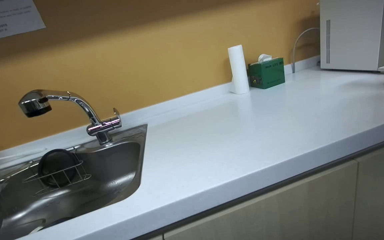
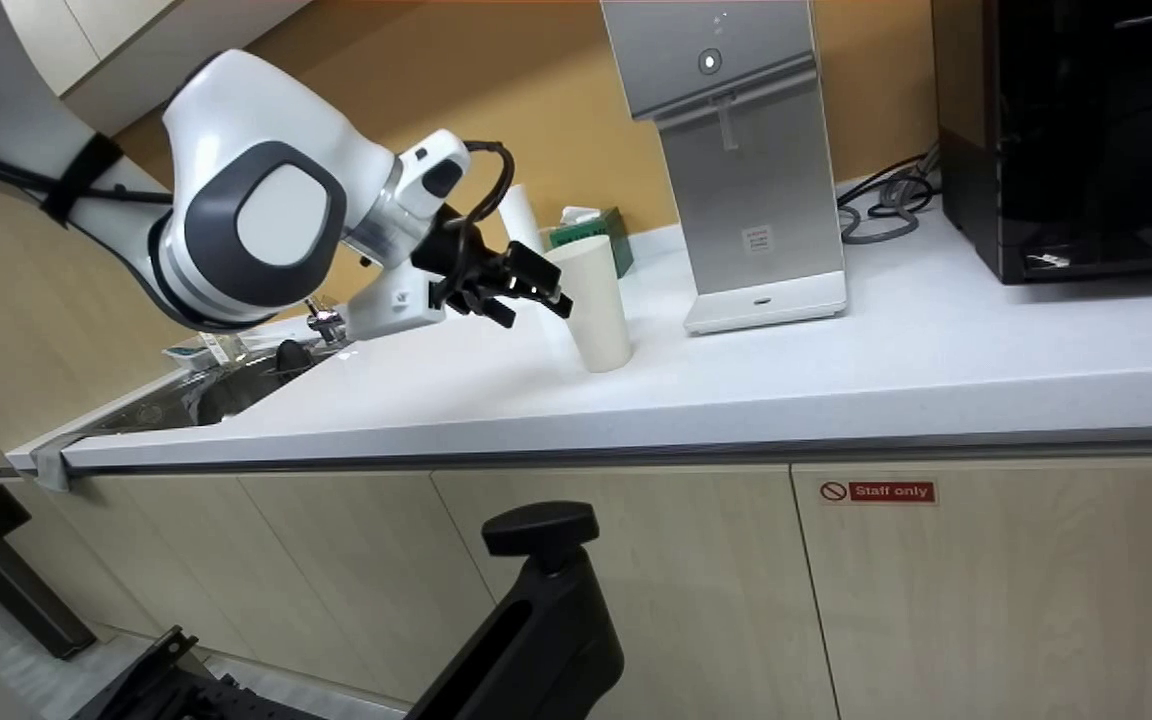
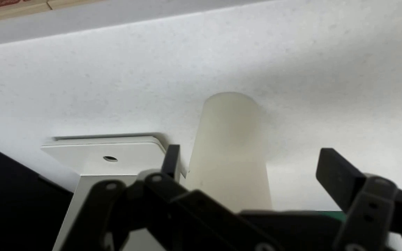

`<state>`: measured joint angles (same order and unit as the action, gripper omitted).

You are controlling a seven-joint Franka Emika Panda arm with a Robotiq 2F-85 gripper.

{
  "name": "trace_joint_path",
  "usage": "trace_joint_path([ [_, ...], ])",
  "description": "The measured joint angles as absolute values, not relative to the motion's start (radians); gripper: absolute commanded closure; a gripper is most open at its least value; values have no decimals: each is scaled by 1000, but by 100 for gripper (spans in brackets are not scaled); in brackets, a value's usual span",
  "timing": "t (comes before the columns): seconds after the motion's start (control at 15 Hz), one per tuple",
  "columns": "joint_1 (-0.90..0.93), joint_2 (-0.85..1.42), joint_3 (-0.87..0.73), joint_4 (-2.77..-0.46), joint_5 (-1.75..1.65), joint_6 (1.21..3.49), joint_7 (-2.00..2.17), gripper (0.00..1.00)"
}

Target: Put the cup on the water dispenser

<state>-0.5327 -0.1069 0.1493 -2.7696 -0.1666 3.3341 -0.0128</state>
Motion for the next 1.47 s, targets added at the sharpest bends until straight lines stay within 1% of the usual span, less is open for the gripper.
trace_joint_path([
  [0.33, -534, -98, 150, -2769, -154, 3345, -13, 0],
  [0.73, -543, -40, 175, -2758, -21, 3466, -19, 0],
  [0.93, -407, -10, 73, -2732, 0, 3459, -16, 0],
  [1.0, -383, 1, 65, -2724, -2, 3459, -7, 0],
  [1.27, -369, 24, 87, -2685, -1, 3459, 5, 0],
  [1.47, -300, 28, 13, -2656, 3, 3458, 5, 0],
])
